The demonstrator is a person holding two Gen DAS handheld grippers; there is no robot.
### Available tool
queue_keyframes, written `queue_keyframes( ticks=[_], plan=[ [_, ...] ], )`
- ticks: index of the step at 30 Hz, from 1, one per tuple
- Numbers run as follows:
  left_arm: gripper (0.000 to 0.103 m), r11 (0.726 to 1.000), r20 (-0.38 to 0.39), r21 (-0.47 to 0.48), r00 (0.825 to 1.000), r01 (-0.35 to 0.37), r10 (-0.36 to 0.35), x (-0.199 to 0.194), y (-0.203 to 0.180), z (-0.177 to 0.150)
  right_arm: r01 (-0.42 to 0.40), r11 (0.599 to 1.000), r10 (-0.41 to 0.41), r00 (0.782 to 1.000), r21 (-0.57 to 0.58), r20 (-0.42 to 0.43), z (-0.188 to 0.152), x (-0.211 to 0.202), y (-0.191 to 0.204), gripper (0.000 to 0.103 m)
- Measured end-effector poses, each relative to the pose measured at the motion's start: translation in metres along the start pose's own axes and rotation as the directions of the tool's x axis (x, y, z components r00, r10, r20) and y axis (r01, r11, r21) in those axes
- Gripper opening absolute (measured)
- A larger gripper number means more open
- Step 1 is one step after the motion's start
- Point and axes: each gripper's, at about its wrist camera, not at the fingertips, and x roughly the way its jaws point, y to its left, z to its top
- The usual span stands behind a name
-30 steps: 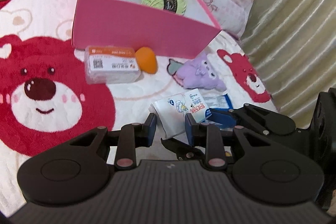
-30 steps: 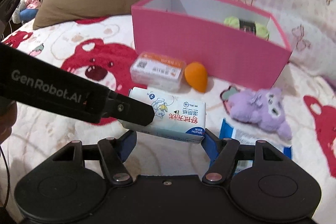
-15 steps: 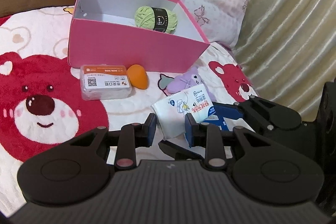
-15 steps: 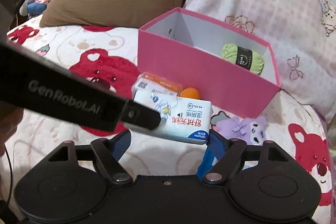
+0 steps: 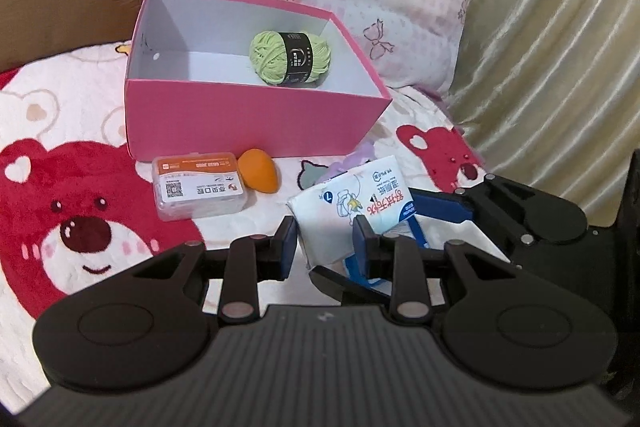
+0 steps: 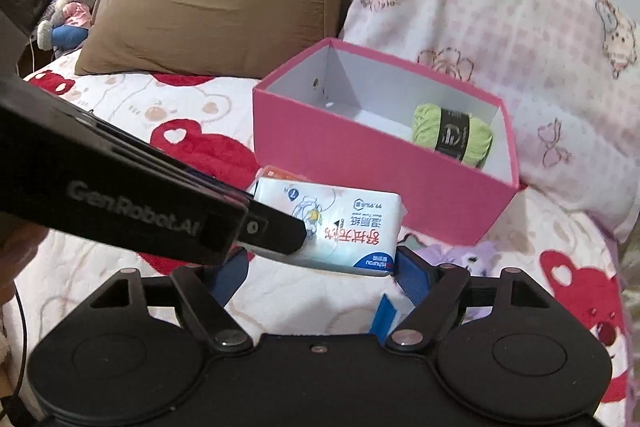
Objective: Organize objects
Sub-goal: 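Lift the wet-wipe pack with the right tool and carry it over the pink box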
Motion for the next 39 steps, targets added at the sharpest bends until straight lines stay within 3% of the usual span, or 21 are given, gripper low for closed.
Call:
queue_keyframes(
  ticks=[4,9,16,21,25,28,34,39],
  plan=[
    [0.029,1.0,-0.01,-0.004,1.0,-0.008,0.008,-0.007,-0.001,0.011,0.002,1.0,-0.001,1.0,-0.014,0.007,0.006,-0.007,0.001,0.083],
    [0.029,1.0,0.005,-0.012,1.0,-0.004,0.004,-0.016,0.001,0.032,-0.07,0.994,0.068,0.997,0.078,0.032,0.02,-0.015,-0.009,0.085],
    [0.031,1.0,0.029,-0.024,0.999,-0.015,0.016,-0.021,0.005,0.067,-0.108,0.989,0.102,0.993,0.101,0.061,0.052,-0.013,-0.023,0.085],
    [0.032,0.999,0.015,-0.026,1.0,-0.024,0.025,-0.01,0.005,0.093,-0.119,0.992,0.117,0.992,0.033,0.055,0.074,-0.002,-0.03,0.085],
    [0.032,0.998,-0.011,-0.062,1.0,-0.024,0.023,0.004,0.01,0.112,-0.119,0.991,0.116,0.992,0.066,0.047,0.09,0.01,-0.046,0.084],
    [0.032,0.999,-0.021,-0.038,0.999,-0.025,0.024,0.012,0.012,0.127,-0.134,0.985,0.13,0.991,0.113,0.037,0.1,0.021,-0.059,0.081],
    [0.03,0.997,-0.003,0.022,0.997,-0.079,0.079,0.032,0.016,0.15,-0.181,0.954,0.179,0.983,0.241,0.03,0.111,0.05,-0.089,0.069],
    [0.03,0.989,-0.034,0.004,0.989,-0.145,0.145,0.069,0.028,0.16,-0.155,0.965,0.164,0.986,0.211,-0.026,0.118,0.084,-0.096,0.067]
  ],
)
